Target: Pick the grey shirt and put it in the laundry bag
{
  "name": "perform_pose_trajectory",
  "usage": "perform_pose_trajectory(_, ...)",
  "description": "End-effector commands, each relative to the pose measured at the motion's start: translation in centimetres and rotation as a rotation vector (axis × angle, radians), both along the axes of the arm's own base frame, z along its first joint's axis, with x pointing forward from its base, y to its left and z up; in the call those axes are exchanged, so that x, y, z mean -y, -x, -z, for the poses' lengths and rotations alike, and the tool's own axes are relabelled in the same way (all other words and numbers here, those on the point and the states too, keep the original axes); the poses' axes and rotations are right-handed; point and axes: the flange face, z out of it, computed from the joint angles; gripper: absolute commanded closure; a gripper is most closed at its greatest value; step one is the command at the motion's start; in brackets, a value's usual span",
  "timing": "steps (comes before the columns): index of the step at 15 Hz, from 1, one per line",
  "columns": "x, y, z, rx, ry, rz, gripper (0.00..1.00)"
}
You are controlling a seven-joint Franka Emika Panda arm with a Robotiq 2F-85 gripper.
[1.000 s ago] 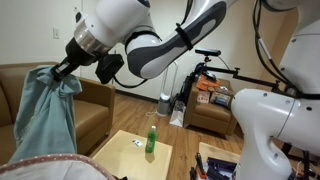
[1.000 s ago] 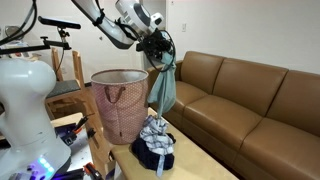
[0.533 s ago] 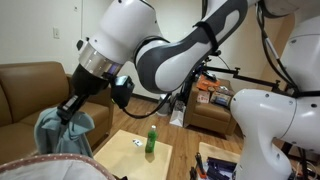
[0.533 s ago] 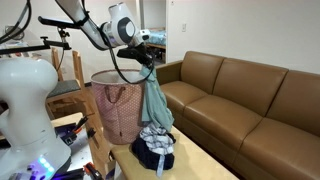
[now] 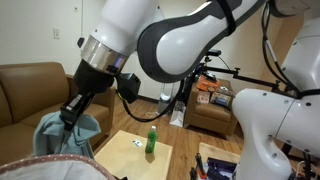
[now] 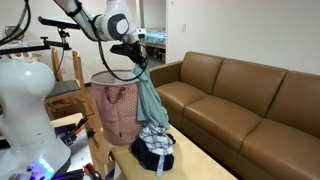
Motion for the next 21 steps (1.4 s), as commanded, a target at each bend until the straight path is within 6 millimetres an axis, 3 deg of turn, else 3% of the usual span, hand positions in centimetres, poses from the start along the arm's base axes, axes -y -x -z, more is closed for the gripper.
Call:
perform_pose_trajectory(1,-2.1,0.8,-4.3,0.078,0.042,-0.055,0.94)
perform_pose_trajectory(4,-6.4,3.1,-8.6,0.166,0.132,-0.143,0.94)
perform_pose_trajectory(8,-11.8,6.5,-11.4,0.237,0.206,-0.266,0.94)
perform_pose_trajectory(9,-11.0,5.5,-10.1,0.204,0.167,-0.229,0.92)
perform_pose_trajectory(11,-12.4,6.6,-10.7,0.229,0.186,-0.256,0.92)
perform_pose_trajectory(13,-12.2,6.5,-10.7,0.230,0.190,-0.254,0.92)
perform_pose_trajectory(17,-11.7,7.9,-15.4,0.357,0.221,-0.190,0.94)
perform_pose_trajectory(21,-13.8,11.8,-22.4,0.525,0.252,-0.171,0.94)
